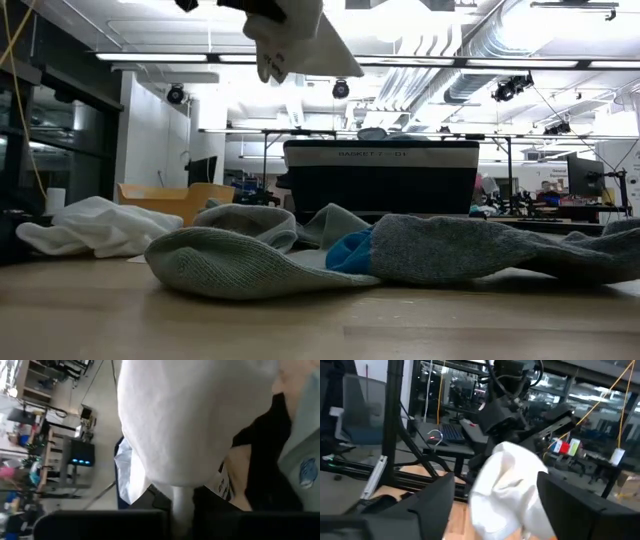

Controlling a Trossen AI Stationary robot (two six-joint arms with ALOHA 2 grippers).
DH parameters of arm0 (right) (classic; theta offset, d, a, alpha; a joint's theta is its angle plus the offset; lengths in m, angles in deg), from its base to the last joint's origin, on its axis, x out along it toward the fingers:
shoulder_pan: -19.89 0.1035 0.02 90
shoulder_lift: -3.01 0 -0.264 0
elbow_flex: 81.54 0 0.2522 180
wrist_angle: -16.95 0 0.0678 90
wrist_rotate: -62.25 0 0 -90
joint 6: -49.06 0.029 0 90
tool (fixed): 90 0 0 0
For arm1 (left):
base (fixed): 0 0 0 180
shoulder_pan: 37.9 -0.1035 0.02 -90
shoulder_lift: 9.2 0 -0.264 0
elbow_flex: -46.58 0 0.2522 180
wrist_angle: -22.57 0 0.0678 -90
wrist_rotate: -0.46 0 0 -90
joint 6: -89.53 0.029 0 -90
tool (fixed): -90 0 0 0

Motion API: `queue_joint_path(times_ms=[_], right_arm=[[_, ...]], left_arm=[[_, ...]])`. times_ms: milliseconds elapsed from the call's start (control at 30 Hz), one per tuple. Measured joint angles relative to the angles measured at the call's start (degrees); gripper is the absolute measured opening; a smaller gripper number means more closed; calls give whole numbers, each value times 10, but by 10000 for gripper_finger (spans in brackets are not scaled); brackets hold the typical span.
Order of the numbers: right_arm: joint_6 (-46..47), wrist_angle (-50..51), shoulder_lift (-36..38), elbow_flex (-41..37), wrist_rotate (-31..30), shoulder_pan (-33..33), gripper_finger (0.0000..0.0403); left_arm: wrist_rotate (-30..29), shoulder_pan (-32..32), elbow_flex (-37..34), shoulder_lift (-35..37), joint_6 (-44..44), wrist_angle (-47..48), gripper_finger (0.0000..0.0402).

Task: Pick & Place Cloths
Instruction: Put the white boxer shorts into the transparent bin

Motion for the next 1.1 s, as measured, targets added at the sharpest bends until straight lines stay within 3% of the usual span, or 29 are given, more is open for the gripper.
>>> queue_joint_path(times_ms=[167,300,533,733,900,1100], right_arm=[[-91,-50,-26,3,5,-12,336],[-167,-50,-80,42,-5,-15,360],[-243,-50,-174,122,-159,-22,358],[-209,-31,-197,131,-240,-46,357],[-112,-8,-197,131,-227,-62,357],[-39,31,-197,131,-132,-66,355]], left_arm=[[-58,0,1,-14,38,-15,12],[-118,0,1,-36,71,-42,12],[-150,0,1,-54,79,-68,13],[-147,29,0,-55,80,-65,13],[-144,64,0,-55,80,-64,14],[-94,84,0,-55,75,-74,14]])
